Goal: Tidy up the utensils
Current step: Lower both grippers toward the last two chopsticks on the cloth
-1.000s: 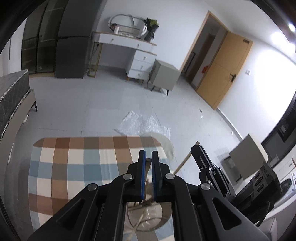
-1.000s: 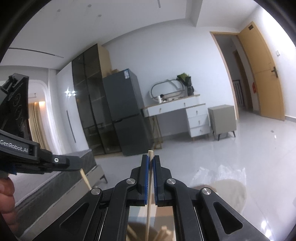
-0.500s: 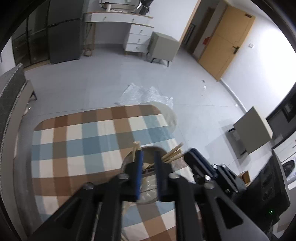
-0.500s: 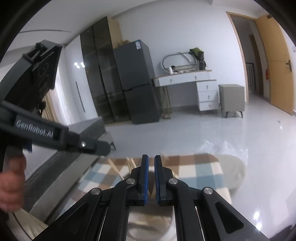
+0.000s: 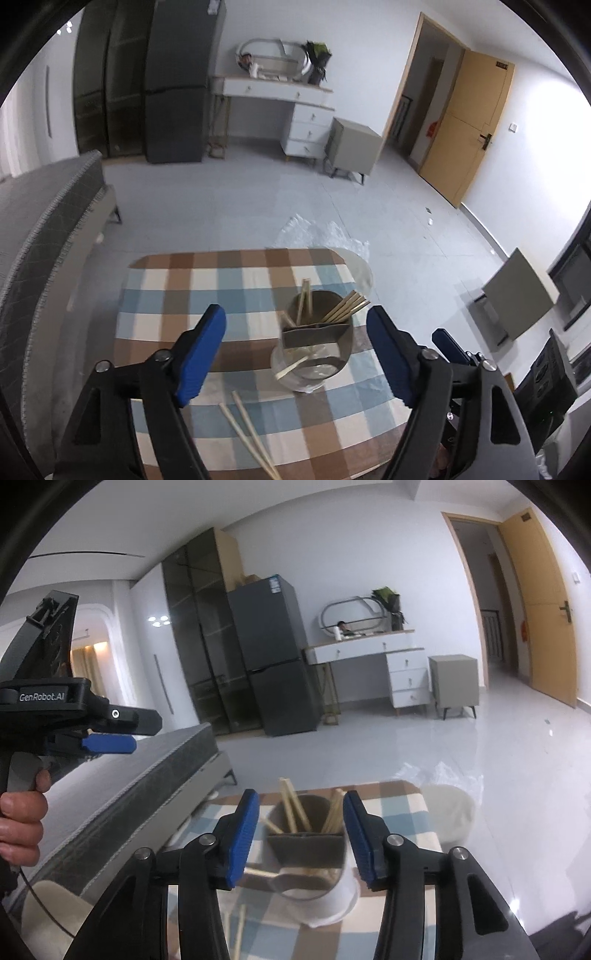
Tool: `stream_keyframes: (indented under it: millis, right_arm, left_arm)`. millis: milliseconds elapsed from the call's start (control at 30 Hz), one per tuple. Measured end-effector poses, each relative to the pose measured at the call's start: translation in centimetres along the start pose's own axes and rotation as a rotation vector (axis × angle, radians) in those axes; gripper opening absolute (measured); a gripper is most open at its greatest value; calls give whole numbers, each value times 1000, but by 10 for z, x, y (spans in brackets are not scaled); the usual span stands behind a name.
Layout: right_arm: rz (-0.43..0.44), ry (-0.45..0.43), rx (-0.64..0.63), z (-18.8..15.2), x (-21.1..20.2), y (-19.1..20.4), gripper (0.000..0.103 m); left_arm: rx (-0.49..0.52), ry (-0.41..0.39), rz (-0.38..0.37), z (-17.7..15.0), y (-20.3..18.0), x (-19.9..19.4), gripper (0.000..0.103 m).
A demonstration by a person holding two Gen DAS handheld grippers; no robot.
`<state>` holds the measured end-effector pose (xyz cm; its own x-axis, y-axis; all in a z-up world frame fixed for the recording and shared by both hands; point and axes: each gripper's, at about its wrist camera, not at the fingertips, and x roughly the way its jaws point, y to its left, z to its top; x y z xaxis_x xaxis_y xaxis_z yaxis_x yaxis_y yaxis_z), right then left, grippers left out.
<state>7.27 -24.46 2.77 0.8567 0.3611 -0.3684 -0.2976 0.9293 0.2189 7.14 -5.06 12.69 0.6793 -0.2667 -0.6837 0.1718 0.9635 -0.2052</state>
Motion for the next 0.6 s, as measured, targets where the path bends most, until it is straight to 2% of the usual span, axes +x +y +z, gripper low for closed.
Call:
stream_keyframes:
  millis: [167,300,433,533,600]
  right_arm:
    - [21,-18,-3,-5,-17,19,50]
    - [36,-6,-4,-10,-24,30,52]
    - [50,-6,-23,-15,-31,42,53]
    - [60,-5,-34,-21,-37,46,56]
    - [70,-2,-45,-25,-37,50,62]
  left_arm:
    - [-50,-60,19,-15,13,-28,85]
    - [-62,-142,90,-32,26,-51,97]
    - [-69,-197,133,-47,38,-57,97]
    - [-75,-196,141,-60,44,-51,97]
    - [-86,-200,145,-69,49,-49,97]
